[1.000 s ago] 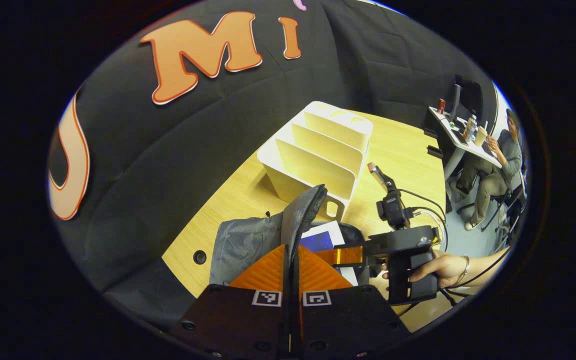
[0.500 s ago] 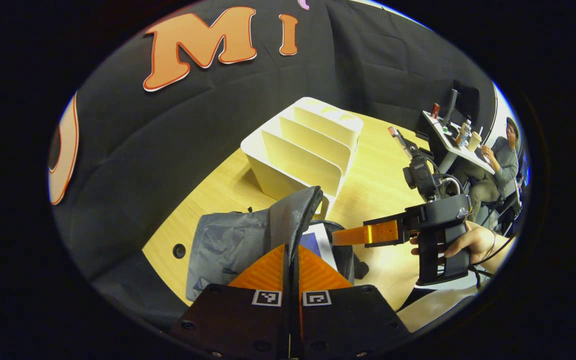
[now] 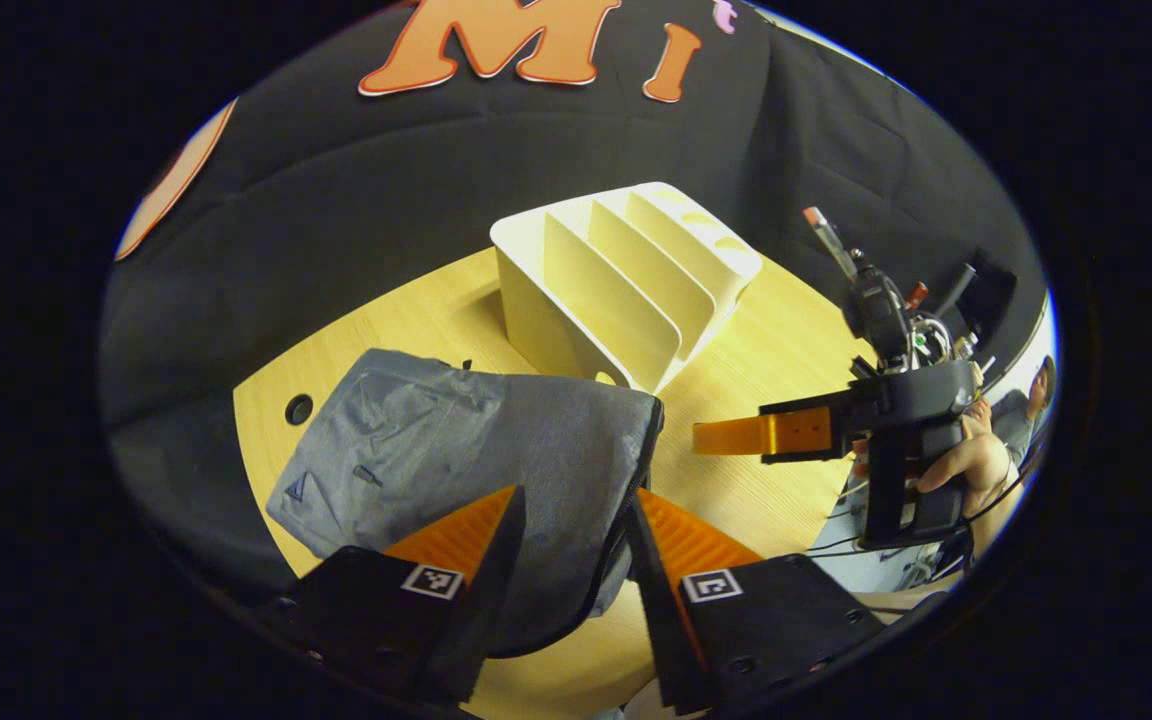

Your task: Open the schoolbag, grab two books from the bookshelf and put them into the schoolbag.

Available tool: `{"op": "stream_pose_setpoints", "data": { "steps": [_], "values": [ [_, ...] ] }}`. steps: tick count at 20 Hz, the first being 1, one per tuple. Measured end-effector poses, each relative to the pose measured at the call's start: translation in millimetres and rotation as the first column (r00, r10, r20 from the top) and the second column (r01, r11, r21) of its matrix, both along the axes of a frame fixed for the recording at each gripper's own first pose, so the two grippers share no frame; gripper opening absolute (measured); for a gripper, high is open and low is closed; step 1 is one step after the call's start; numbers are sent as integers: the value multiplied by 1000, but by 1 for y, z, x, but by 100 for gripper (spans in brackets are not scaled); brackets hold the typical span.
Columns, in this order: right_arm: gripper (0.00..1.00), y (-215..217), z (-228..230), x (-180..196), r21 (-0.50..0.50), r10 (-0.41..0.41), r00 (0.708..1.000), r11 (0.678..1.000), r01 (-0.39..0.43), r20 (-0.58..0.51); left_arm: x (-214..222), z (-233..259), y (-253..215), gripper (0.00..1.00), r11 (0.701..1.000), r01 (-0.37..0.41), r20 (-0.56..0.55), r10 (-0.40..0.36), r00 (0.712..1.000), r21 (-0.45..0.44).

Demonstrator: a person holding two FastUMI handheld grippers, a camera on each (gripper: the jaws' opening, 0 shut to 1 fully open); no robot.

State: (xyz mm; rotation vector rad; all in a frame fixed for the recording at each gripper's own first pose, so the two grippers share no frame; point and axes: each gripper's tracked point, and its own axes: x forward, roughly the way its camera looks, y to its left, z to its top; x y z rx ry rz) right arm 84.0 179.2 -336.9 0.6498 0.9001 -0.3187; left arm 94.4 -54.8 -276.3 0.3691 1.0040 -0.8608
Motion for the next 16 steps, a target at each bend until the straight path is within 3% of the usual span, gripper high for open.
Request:
{"op": "stream_pose_setpoints", "data": {
  "steps": [1, 3, 4, 5, 9, 13, 16],
  "values": [
    [98, -13, 3, -2, -23, 24, 1000, 999, -24, -5, -5, -1, -5, 71, 999, -36, 5, 36, 999, 3],
    [98, -37, 13, -7, -63, 72, 997, 995, -72, -11, -13, 4, -20, 73, 994, -110, 39, 111, 993, -18],
    [99, -50, 24, -7, -83, 93, 996, 992, -93, 0, -14, 11, -29, 82, 989, -141, 75, 143, 987, -32],
    [99, -63, 37, -7, -113, 116, 993, 987, -113, 19, -14, 23, -35, 97, 985, -165, 116, 169, 979, -43],
    [98, -102, 105, 2, -279, 200, 971, 947, -158, 130, -6, 62, -63, 99, 950, -260, 274, 300, 914, -172],
    [98, -120, 193, 16, -420, 249, 909, 903, -92, 335, 18, 119, -73, 98, 885, -296, 422, 436, 795, -359],
    [98, -123, 251, 23, -494, 262, 822, 869, 26, 505, 40, 139, -68, 97, 845, -328, 509, 520, 686, -422]
  ]
}}
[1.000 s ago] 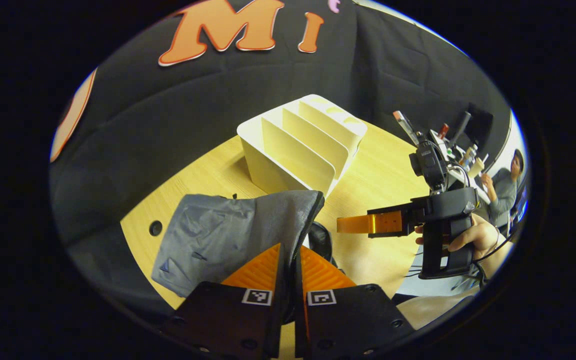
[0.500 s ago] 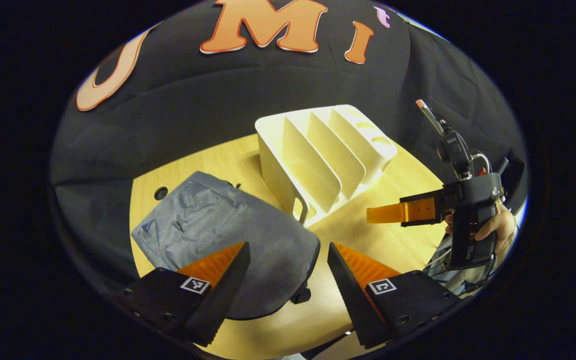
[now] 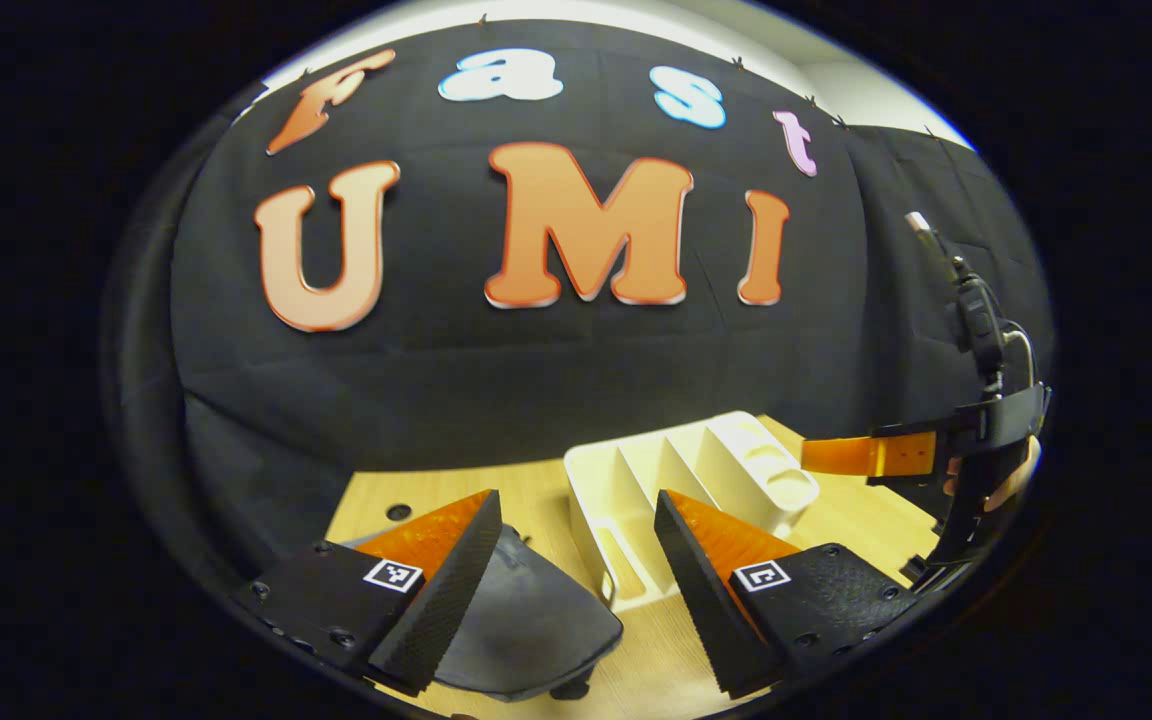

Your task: Open the schoolbag, grab two books from the bookshelf and put them into the schoolbag.

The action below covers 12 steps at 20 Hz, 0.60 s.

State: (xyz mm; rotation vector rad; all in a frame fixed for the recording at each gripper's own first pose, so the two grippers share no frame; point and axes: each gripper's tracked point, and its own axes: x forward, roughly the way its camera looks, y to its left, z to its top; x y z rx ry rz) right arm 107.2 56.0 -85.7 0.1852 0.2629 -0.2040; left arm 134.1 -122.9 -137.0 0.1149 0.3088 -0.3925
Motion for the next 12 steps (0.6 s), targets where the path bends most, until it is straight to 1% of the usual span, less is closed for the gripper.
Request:
{"op": "stream_pose_setpoints", "data": {
  "steps": [2, 4, 5, 7, 9, 10, 12],
  "values": [
    [97, -6, 26, -9, -48, -13, 993, 999, 19, 119, 1, 22, 2, 97, 997, -58, 63, 62, 996, -58],
    [97, -2, 26, -8, -64, 5, 983, 998, 6, 183, -2, 37, 0, 97, 987, -85, 99, 99, 990, -137],
    [97, -4, 21, -5, -73, 8, 981, 997, 6, 195, -6, 40, 3, 97, 981, -104, 93, 120, 988, -162],
    [97, -4, 26, -4, -113, 15, 973, 994, 11, 230, -7, 35, 12, 97, 971, -158, 77, 174, 982, -182],
    [97, -2, 28, -2, -161, 45, 964, 987, -2, 264, -6, 31, 21, 97, 960, -197, 60, 213, 975, -201],
    [97, -1, 28, -3, -178, 60, 962, 984, -13, 265, -5, 31, 26, 98, 956, -210, 57, 226, 973, -203],
    [97, 0, 22, -6, -189, 77, 966, 982, -29, 248, -4, 32, 41, 98, 953, -243, 70, 259, 963, -181]
  ]
}}
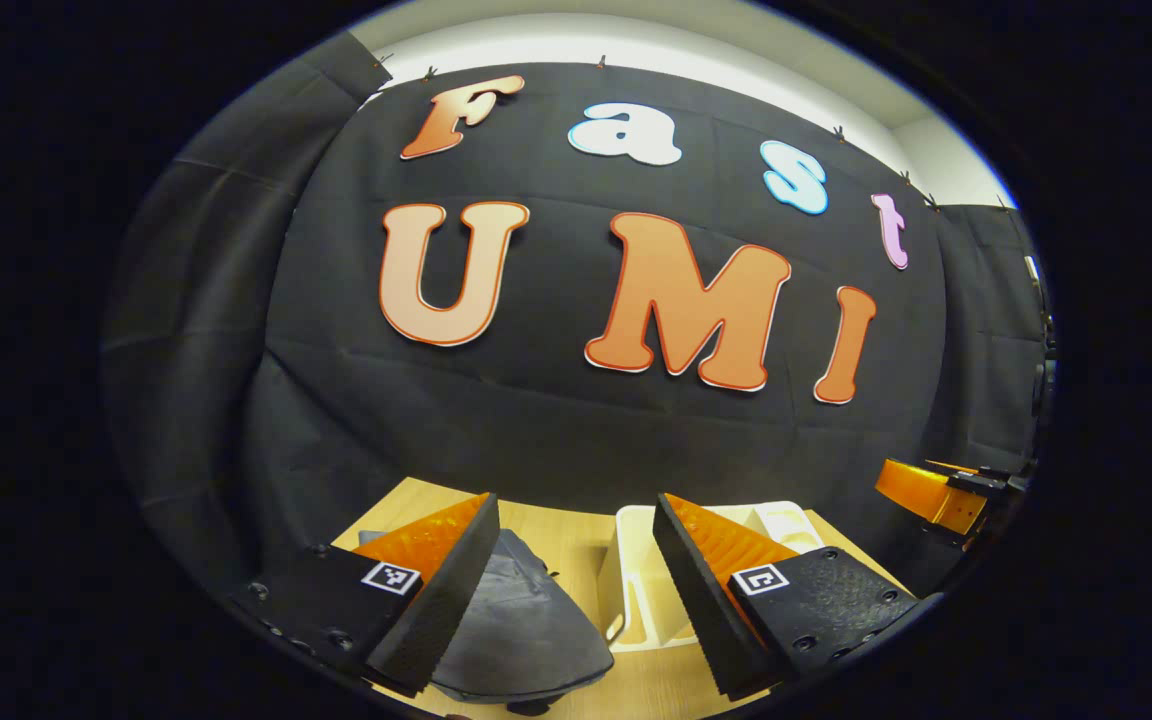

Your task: Open the schoolbag, grab two books from the bookshelf and put them into the schoolbag.

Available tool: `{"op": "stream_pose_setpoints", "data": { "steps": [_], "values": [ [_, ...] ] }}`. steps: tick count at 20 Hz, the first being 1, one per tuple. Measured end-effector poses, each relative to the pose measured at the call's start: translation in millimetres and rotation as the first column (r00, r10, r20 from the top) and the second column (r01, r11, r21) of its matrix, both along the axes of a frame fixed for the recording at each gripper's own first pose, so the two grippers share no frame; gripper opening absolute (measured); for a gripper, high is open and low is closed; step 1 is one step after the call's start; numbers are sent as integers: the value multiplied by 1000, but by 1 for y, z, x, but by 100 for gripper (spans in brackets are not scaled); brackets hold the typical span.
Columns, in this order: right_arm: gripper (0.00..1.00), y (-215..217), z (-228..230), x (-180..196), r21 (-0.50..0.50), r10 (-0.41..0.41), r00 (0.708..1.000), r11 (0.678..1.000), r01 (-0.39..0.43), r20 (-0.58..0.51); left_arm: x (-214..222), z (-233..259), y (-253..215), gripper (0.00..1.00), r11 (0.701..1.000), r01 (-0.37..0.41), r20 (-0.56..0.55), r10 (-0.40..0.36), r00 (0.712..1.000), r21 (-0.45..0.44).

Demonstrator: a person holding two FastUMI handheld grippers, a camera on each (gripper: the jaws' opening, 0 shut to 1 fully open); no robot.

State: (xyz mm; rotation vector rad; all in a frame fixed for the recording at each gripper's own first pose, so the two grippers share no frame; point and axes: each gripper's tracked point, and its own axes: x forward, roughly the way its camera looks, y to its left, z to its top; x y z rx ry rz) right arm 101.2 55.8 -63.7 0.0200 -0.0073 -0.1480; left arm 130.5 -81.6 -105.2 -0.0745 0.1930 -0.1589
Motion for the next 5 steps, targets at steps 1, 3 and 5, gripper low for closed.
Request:
{"op": "stream_pose_setpoints", "data": {
  "steps": [1, 3, 5],
  "values": [
    [97, 4, -4, 0, 3, 6, 1000, 1000, -6, -9, 2, 4, 5, 98, 1000, -10, 9, 9, 1000, 20],
    [97, 9, -7, 6, 16, 11, 1000, 1000, -10, -16, 4, 6, 9, 98, 998, -12, 25, 10, 1000, 54],
    [97, 14, -10, 9, 26, 7, 1000, 1000, -7, -22, 6, 10, 16, 97, 997, -9, 35, 6, 999, 80]
  ]
}}
